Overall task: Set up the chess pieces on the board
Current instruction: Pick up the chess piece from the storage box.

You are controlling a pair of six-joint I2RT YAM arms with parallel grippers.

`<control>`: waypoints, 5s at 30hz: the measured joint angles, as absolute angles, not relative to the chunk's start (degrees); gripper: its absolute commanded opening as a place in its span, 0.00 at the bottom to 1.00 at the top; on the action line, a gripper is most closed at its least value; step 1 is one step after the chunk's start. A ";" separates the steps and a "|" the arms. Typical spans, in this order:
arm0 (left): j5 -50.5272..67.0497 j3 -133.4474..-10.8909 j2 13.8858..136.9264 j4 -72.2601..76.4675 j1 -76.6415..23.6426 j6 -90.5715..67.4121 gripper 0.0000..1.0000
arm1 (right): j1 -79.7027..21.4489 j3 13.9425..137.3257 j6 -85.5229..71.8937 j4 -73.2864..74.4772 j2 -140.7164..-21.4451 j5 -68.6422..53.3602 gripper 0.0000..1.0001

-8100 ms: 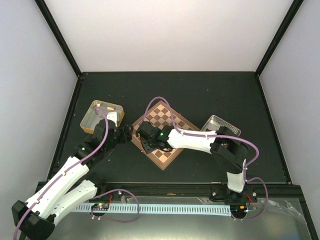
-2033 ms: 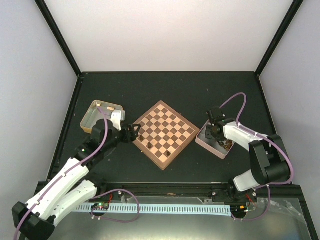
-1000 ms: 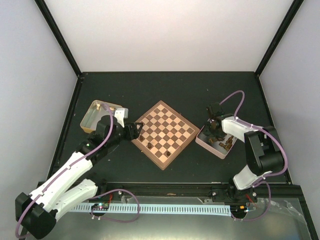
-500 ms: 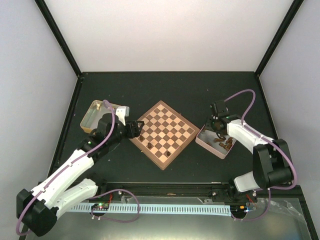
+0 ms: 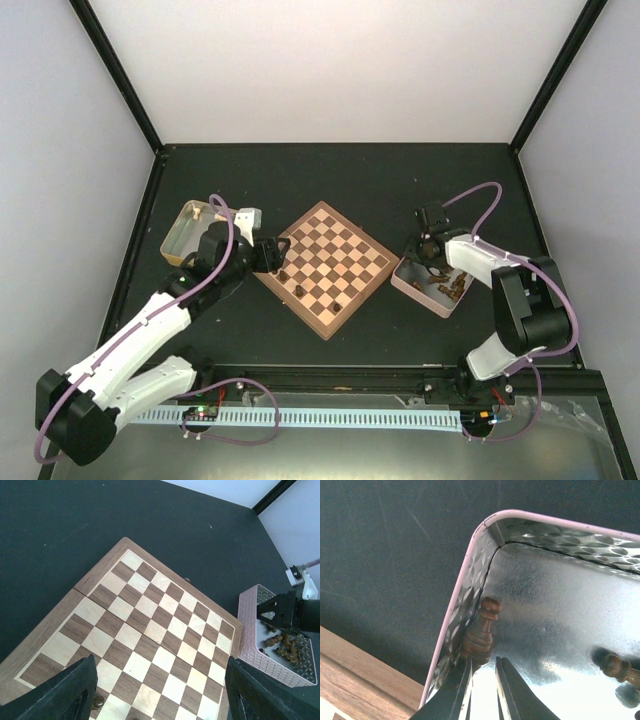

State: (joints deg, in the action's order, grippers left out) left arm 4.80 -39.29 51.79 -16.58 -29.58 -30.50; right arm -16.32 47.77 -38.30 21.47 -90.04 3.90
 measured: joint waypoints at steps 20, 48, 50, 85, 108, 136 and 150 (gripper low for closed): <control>5.93 -40.36 55.44 -15.73 -29.58 -30.50 0.72 | -15.35 49.60 -37.78 23.33 -93.97 5.56 0.26; 24.27 -44.14 61.47 -12.36 -29.58 -30.72 0.72 | -18.04 41.21 -29.58 19.14 -69.38 -0.27 0.13; 27.70 -45.36 62.54 -11.64 -29.61 -30.98 0.72 | -19.97 40.58 -27.86 16.67 -66.76 -3.44 0.13; 53.47 -52.36 79.26 -4.36 -29.71 -43.44 0.09 | -35.48 45.47 -10.87 5.72 -69.49 -38.30 0.15; 52.62 -52.36 76.75 -3.14 -29.71 -45.87 0.02 | -35.66 40.91 -30.17 -6.74 -66.89 -37.34 0.74; 46.94 -49.93 73.08 15.16 -29.71 -69.67 0.01 | -36.36 26.52 -75.09 -43.29 -62.61 -26.65 0.21; 40.75 -49.50 71.09 6.48 -29.69 -60.14 0.02 | -36.36 32.21 -66.39 -21.61 -60.62 -24.43 0.09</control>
